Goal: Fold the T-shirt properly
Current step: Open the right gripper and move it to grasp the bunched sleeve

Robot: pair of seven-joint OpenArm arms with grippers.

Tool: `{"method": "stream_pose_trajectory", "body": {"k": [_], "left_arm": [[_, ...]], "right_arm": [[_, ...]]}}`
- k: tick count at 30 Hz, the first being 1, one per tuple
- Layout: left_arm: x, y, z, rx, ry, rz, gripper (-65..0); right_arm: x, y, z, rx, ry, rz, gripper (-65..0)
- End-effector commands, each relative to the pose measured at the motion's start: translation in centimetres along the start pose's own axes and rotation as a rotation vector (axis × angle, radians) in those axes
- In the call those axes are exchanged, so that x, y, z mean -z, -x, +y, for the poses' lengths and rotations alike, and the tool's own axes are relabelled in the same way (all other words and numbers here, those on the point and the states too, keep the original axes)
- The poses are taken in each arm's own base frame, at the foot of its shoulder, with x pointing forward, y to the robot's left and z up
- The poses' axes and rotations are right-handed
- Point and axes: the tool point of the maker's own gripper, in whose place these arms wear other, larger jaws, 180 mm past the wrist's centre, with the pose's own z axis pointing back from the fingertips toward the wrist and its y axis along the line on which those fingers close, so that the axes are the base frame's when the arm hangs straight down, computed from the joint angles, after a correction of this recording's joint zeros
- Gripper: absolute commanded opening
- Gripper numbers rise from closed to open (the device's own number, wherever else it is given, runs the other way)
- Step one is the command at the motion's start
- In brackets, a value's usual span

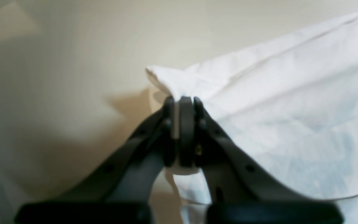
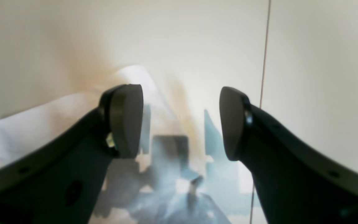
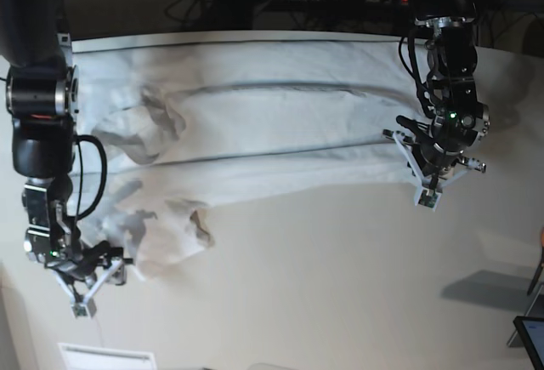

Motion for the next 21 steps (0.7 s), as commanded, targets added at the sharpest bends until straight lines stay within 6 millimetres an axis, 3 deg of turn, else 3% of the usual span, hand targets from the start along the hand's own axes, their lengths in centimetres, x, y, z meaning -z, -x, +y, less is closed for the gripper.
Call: {"method": "stream_pose_trajectory", "body": {"k": [1,5,12,21], "left_arm": [[-0.5,-1.2,1.0,0.001,-0.029,-0.034,-65.0],[-0.5,-1.4,1.1,0.001,-0.030,-0.037,-65.0],[-0.5,-1.5,1.2,0.000,-0.031,-0.040,-65.0],[-0.5,-1.5,1.2,0.000,-0.031,-0.040,-65.0]], "right_arm": [[-0.2,-3.4,0.0,-0.014,0.001,-0.079,-27.0],[0.9,-3.5,1.5,-0.024,-0.023,-0.076,-21.9],[2.3,-2.2,4.4,-0.087,-0.061,-0.048,-20.9],[2.5,-1.7,3.9,-0.085,-0.053,-0.057,-20.9]]}}
